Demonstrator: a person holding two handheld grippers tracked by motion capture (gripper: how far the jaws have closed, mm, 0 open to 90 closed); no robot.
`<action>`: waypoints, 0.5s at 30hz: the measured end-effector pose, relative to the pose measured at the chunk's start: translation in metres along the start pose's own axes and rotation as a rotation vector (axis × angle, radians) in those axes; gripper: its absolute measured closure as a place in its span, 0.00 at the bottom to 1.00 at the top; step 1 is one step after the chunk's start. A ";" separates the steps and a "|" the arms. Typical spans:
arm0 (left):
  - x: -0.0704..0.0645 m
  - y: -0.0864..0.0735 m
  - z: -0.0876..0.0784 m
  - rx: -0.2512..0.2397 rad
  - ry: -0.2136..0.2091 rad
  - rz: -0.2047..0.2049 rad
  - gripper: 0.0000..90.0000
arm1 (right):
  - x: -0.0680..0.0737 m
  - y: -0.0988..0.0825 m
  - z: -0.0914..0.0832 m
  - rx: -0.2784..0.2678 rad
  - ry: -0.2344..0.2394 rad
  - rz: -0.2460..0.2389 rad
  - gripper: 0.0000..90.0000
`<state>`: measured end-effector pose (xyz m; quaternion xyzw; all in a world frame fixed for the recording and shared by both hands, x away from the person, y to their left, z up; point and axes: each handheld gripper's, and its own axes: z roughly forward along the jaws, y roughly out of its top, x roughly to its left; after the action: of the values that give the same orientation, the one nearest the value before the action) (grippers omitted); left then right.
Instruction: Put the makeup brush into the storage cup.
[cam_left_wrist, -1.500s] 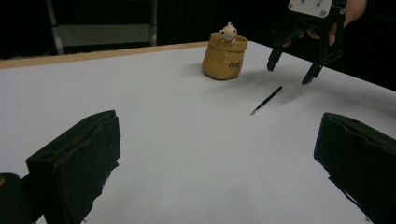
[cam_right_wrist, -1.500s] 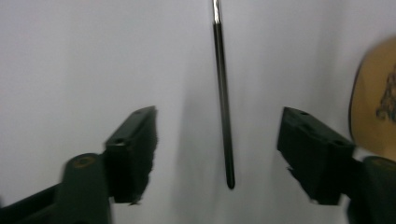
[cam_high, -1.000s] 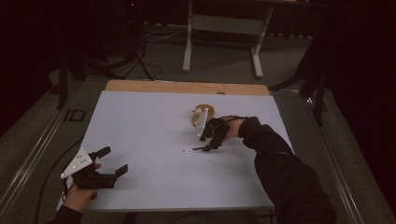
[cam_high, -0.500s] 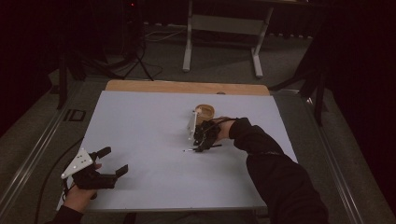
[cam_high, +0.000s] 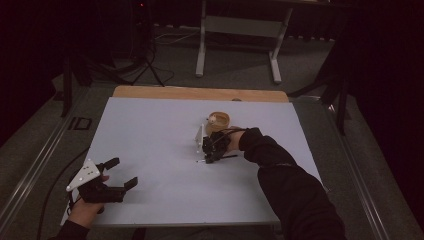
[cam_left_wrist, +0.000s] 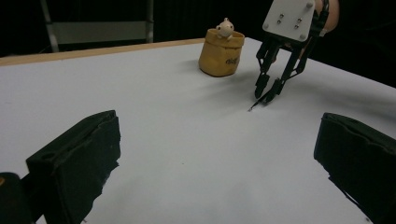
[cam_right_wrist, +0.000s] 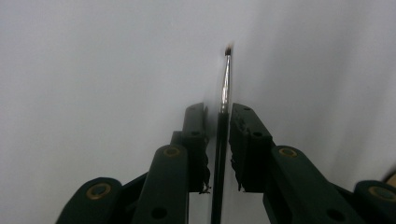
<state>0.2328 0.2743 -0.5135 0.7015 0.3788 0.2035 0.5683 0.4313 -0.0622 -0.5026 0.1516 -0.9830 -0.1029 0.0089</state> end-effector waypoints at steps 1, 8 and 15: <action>0.000 0.000 0.000 -0.001 -0.001 0.000 0.01 | 0.000 0.000 0.001 0.005 -0.003 -0.001 0.86; 0.000 0.000 0.000 0.000 -0.002 -0.001 0.01 | -0.001 0.001 0.004 0.028 -0.007 -0.003 0.88; 0.000 0.000 0.001 0.001 -0.004 0.001 0.01 | 0.001 0.007 0.005 0.070 -0.002 -0.012 0.95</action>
<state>0.2334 0.2738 -0.5137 0.7025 0.3775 0.2020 0.5685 0.4282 -0.0552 -0.5060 0.1575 -0.9851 -0.0687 0.0018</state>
